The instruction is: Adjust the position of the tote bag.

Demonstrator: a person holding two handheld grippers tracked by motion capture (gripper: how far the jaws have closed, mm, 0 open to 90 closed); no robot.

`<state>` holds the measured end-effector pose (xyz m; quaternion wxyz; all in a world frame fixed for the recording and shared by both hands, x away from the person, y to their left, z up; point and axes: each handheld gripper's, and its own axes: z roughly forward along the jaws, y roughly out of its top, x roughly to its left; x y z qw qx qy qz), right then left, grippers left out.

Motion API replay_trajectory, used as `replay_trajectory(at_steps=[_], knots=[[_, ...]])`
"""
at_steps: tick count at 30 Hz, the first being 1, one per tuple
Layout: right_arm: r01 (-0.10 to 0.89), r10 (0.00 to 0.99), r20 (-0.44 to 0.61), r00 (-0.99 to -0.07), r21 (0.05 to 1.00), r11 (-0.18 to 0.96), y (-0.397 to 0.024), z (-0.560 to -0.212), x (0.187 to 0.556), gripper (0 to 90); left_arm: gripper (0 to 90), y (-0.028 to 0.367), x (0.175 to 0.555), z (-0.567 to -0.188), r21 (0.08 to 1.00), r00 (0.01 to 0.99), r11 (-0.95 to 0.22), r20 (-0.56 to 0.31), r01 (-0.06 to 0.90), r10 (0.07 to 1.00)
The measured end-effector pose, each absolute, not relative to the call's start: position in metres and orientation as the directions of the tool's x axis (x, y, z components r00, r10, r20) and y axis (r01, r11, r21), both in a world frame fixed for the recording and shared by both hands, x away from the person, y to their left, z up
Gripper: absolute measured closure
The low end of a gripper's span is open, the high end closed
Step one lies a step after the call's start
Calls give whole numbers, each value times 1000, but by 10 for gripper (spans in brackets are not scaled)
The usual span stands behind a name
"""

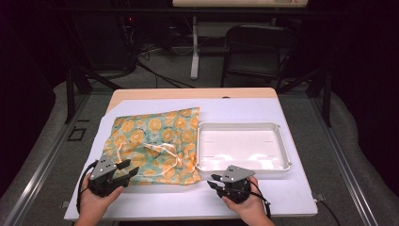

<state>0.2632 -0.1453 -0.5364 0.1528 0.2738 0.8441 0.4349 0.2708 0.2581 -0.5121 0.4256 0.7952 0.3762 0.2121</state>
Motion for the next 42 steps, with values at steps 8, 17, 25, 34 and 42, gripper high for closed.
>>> replay_trajectory(at_steps=[8, 17, 25, 34, 42], knots=[[316, 602, -44, -797, 819, 478, -142, -537, 264, 705, 525, 255, 268, -513, 820, 649, -395, 37, 415, 760], [327, 596, -15, -803, 825, 462, -140, -537, 266, 634, 489, 247, 265, -517, 780, 685, -481, 93, 401, 722], [322, 589, -20, -808, 823, 469, -136, -537, 266, 662, 468, 244, 260, -519, 763, 707, -519, 116, 386, 698], [323, 587, -19, -809, 821, 471, -136, -537, 269, 674, 461, 241, 257, -522, 740, 707, -558, 160, 375, 689], [339, 551, 6, -835, 794, 505, -138, -534, 271, 658, 430, 238, 257, -524, 721, 720, -588, 181, 366, 670]])
